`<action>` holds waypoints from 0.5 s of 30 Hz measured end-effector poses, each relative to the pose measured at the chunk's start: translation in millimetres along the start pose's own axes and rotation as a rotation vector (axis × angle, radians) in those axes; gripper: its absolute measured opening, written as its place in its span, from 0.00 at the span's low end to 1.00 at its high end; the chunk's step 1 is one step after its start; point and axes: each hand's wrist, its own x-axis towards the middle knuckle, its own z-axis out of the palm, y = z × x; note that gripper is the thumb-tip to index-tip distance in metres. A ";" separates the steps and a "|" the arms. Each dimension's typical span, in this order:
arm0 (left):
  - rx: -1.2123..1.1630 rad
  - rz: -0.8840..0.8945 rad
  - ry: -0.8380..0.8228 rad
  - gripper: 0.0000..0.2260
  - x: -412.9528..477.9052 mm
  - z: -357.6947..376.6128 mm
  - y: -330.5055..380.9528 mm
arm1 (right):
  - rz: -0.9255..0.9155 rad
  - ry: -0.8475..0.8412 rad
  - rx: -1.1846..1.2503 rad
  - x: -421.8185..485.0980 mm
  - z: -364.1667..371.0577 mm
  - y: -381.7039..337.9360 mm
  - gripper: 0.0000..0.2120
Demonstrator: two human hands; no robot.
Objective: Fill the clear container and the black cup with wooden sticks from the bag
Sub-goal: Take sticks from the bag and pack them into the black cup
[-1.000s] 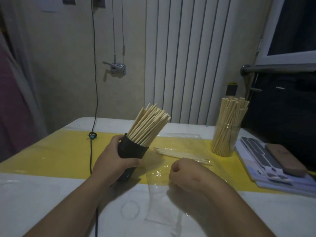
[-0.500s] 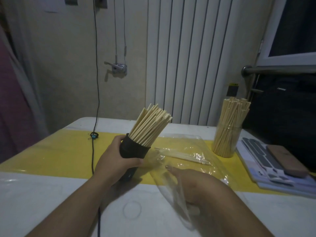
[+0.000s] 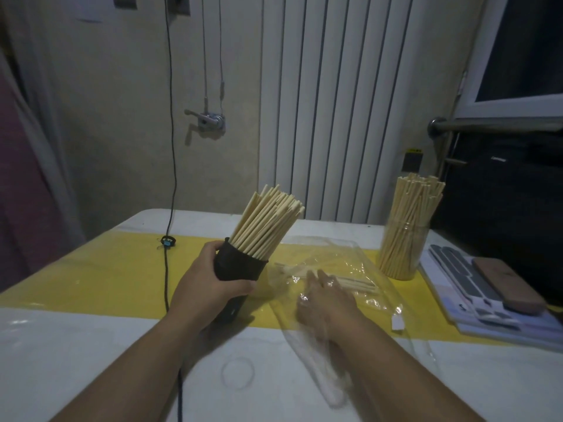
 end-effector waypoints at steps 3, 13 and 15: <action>0.000 -0.002 -0.005 0.32 0.7 0.8 0.1 | -0.013 -0.006 -0.064 10.6 -6.1 -2.5 0.34; 0.018 0.008 -0.017 0.30 3.2 1.2 -3.0 | -0.005 0.072 0.073 31.0 -4.9 3.0 0.19; 0.012 -0.002 -0.014 0.30 4.1 1.4 -4.5 | -0.015 0.244 -0.080 31.7 -4.2 -1.6 0.11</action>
